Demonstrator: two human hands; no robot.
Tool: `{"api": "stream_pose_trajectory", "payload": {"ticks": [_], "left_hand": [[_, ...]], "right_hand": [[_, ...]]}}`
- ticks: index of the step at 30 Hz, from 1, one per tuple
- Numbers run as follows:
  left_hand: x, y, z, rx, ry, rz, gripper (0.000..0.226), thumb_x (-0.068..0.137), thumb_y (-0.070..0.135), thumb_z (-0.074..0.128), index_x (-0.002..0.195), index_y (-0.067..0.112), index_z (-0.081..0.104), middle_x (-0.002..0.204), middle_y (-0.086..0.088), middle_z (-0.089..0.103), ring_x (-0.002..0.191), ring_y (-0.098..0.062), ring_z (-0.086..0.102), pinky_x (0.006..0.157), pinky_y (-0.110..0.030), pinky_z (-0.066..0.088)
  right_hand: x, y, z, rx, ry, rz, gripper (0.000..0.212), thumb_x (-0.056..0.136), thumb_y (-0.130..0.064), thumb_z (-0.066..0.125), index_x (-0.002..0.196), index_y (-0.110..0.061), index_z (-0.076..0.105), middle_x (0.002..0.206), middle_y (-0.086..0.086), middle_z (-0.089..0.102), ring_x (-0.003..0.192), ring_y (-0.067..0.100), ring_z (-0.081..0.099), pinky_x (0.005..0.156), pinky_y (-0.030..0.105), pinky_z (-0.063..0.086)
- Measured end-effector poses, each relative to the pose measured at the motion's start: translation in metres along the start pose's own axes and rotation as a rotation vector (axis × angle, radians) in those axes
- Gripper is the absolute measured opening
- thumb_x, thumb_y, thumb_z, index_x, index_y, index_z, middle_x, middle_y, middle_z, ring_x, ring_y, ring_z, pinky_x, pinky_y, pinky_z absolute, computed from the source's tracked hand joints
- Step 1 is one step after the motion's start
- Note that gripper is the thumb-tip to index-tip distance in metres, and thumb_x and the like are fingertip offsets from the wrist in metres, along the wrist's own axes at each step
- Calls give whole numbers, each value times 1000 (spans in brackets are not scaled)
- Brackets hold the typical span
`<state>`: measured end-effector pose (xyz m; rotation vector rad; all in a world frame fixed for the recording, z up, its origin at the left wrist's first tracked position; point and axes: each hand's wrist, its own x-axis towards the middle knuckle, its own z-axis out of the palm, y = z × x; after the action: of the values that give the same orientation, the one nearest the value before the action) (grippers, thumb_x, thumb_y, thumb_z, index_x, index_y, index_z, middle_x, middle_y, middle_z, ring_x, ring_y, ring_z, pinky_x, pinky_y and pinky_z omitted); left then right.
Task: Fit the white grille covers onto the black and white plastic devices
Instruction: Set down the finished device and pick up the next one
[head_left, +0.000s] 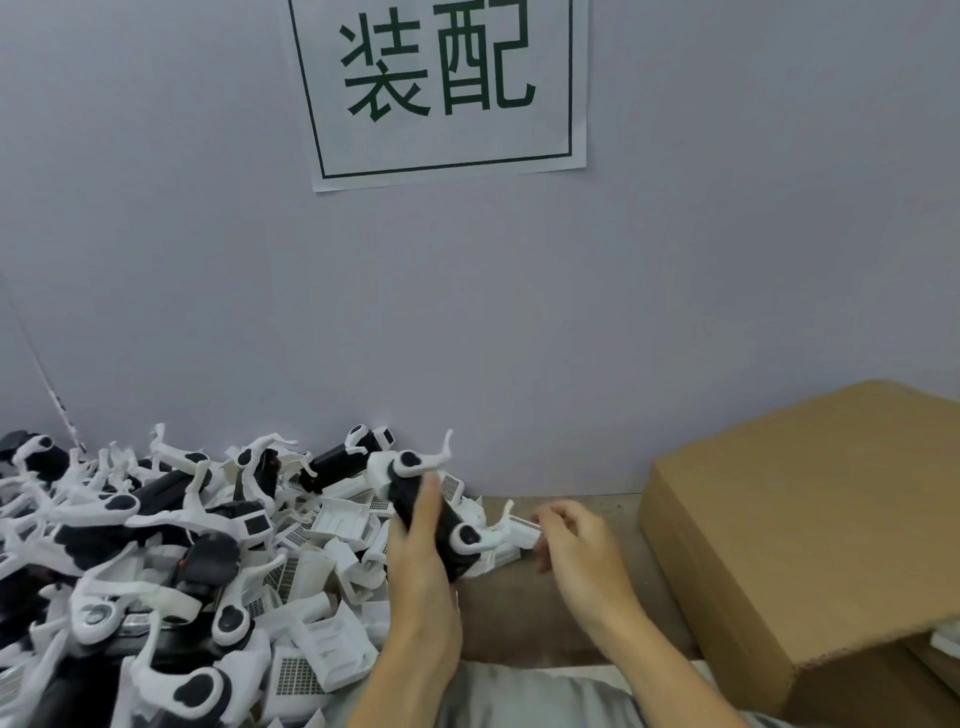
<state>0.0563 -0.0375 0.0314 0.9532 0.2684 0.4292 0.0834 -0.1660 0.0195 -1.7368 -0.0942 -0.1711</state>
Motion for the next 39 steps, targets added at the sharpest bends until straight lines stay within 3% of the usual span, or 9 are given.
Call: {"api": "stream_pose_trajectory", "payload": {"ticks": [3, 8, 11, 17, 20, 25, 30, 36, 39], "left_hand": [[-1, 2, -1, -72, 35, -26, 35, 87, 26, 73, 110, 5, 57, 73, -6, 60, 65, -22, 58, 65, -36, 48], [-5, 6, -3, -180, -62, -142, 40, 98, 31, 56, 120, -2, 62, 92, -16, 68, 81, -29, 68, 80, -44, 55], [-9, 4, 0, -143, -95, -155, 44, 104, 29, 45, 126, -6, 59, 112, -26, 68, 97, -38, 64, 97, -53, 49], [-10, 1, 2, -91, -83, -289, 51, 98, 37, 46, 118, -6, 64, 101, -27, 64, 77, -35, 64, 57, -33, 53], [-8, -3, 2, -72, -8, -283, 45, 97, 39, 48, 97, 0, 70, 79, -20, 68, 57, -30, 64, 44, -29, 48], [-3, -8, -3, 9, 8, -186, 51, 95, 34, 48, 55, 12, 72, 60, -9, 68, 47, -23, 65, 42, -25, 49], [-3, -11, 1, 274, 24, 80, 24, 101, 26, 42, 95, 18, 64, 88, -8, 70, 83, -25, 67, 78, -43, 53], [-4, -12, 2, 297, 5, 138, 23, 103, 24, 41, 97, 25, 62, 86, 0, 67, 81, -16, 64, 72, -32, 46], [-4, -11, 2, 253, 30, 67, 24, 101, 29, 42, 103, 19, 64, 94, -12, 70, 88, -29, 67, 79, -46, 53]], "right_hand": [[-4, -2, 3, 7, -206, 143, 30, 100, -31, 48, 87, -12, 67, 56, 2, 62, 50, 14, 58, 48, 22, 41], [-16, -6, 9, 292, -574, 282, 46, 82, -54, 68, 99, -12, 75, 90, 20, 73, 74, 29, 68, 66, 34, 45], [-17, -6, 9, 338, -568, 212, 27, 88, -40, 72, 95, -14, 77, 91, 19, 73, 78, 30, 68, 75, 41, 45], [-18, -4, 16, 370, -491, 216, 18, 100, -18, 56, 101, -5, 69, 82, 13, 68, 72, 25, 59, 66, 35, 44], [-19, -7, 18, 389, -523, 197, 13, 99, -10, 53, 98, -7, 66, 75, 12, 67, 58, 19, 55, 56, 26, 45], [-23, -9, 20, 401, -544, 266, 13, 86, -13, 60, 95, -7, 67, 81, 23, 63, 64, 29, 58, 67, 38, 49], [-19, -5, 18, 401, -572, 304, 37, 91, -9, 53, 60, -20, 71, 63, 10, 61, 59, 26, 60, 74, 43, 54], [-21, -8, 17, 434, -555, 320, 16, 98, -19, 57, 92, -7, 66, 74, 13, 58, 62, 27, 58, 68, 40, 54], [-21, -7, 20, 400, -521, 283, 14, 99, -15, 56, 93, -7, 65, 71, 11, 62, 64, 25, 60, 71, 40, 51]]}}
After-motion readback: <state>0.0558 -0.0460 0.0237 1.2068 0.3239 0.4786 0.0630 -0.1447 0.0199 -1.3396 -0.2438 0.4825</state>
